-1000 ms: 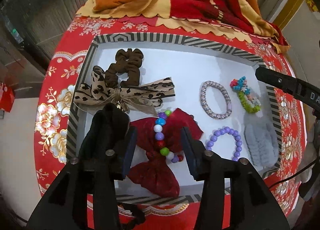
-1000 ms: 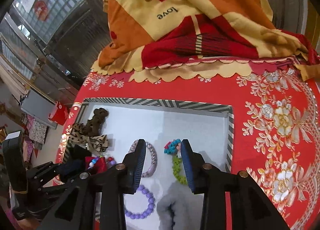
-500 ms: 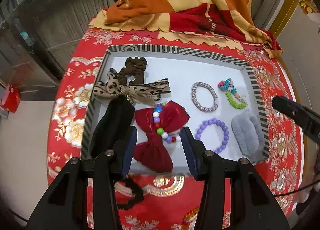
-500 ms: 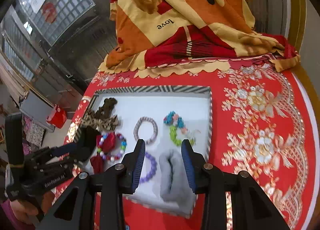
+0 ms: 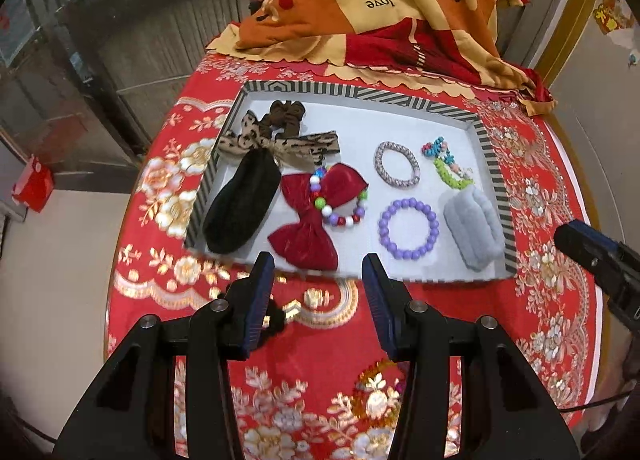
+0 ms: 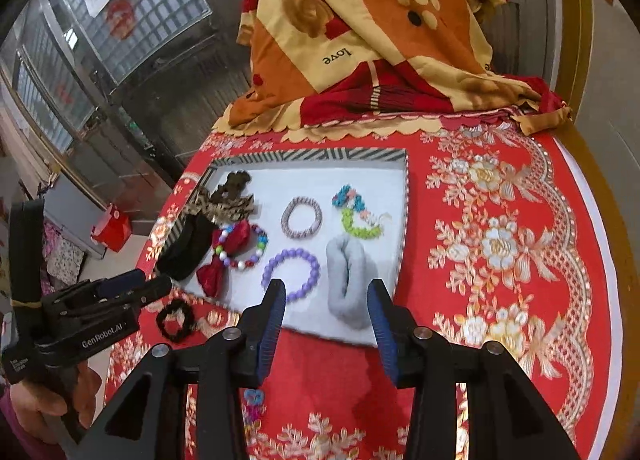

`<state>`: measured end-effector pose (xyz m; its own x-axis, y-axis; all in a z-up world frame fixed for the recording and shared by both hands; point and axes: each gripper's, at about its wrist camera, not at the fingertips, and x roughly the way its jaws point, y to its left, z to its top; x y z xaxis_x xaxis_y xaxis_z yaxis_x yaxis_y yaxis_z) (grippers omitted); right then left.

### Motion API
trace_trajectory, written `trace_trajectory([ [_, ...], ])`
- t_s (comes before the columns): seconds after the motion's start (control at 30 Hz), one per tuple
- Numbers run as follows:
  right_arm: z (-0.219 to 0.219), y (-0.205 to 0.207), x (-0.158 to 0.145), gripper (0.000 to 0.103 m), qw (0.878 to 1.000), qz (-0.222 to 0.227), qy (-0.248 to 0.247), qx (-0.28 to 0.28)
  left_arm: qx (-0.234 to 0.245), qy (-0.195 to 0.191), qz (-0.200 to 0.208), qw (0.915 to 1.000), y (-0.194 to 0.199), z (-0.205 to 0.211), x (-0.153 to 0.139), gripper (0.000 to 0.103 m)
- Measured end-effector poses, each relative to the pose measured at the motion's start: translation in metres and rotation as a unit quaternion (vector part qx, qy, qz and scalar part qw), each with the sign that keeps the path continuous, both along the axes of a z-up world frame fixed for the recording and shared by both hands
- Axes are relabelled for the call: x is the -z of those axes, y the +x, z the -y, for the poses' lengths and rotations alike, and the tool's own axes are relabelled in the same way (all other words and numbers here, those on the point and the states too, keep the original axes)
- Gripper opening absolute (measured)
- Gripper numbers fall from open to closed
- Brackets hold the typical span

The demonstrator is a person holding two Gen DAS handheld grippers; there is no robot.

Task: Organize jewelry
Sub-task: 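Withdraw both open tools from the tray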

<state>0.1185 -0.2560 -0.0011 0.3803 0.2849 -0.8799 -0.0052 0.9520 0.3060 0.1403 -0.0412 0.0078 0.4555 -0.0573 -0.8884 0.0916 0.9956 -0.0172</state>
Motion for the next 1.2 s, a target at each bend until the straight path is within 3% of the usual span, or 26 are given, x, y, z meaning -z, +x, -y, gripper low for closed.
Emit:
trace_trajectory([
  [0.73, -0.008, -0.073, -0.020, 0.042, 0.999, 0.007, -0.008, -0.049, -0.047, -0.001, 0.015, 0.9988, -0.088, 0.005, -0.012, 0.045],
  [0.93, -0.009, -0.084, -0.021, 0.052, 0.998, 0.007, -0.004, -0.060, -0.051, 0.001, 0.018, 0.9986, -0.100, 0.010, -0.013, 0.045],
  [1.2, -0.011, -0.094, -0.020, 0.053, 0.998, 0.002, -0.002, -0.069, -0.051, 0.003, 0.014, 0.9986, -0.108, 0.013, -0.010, 0.045],
])
